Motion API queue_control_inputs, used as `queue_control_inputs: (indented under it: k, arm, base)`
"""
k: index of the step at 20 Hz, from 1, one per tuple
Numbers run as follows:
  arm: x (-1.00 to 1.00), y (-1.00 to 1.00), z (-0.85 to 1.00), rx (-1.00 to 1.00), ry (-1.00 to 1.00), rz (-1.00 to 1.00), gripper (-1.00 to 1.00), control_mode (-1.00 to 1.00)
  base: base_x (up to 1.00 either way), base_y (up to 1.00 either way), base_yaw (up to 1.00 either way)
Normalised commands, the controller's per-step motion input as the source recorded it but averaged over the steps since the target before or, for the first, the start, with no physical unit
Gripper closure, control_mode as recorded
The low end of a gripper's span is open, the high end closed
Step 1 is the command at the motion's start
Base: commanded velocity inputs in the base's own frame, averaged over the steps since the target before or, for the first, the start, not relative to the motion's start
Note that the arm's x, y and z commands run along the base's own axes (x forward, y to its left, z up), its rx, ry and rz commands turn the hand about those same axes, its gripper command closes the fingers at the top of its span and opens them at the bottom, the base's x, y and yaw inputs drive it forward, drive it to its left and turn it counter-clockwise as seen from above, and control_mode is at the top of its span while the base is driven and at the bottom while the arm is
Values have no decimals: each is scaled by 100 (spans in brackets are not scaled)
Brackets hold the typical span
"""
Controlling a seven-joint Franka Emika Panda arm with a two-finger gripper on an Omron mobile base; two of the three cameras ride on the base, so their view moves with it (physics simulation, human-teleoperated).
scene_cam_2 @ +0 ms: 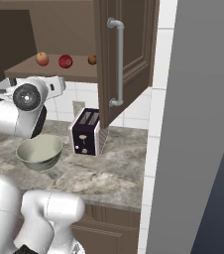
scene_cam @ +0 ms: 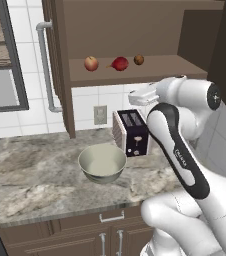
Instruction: Open the cabinet. Pick the peach and pear from the cabinet and place them into the bowl. Then close the cabinet.
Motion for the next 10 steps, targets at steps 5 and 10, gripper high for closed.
queue_control_inputs:
  k: [5, 10]
  arm:
    - [26, 0, 28, 0, 5, 0, -100, -100]
    - [22, 6, 12, -3, 8, 2, -100, -100]
  base:
    - [0, 0, 0]
    - [0, 0, 0]
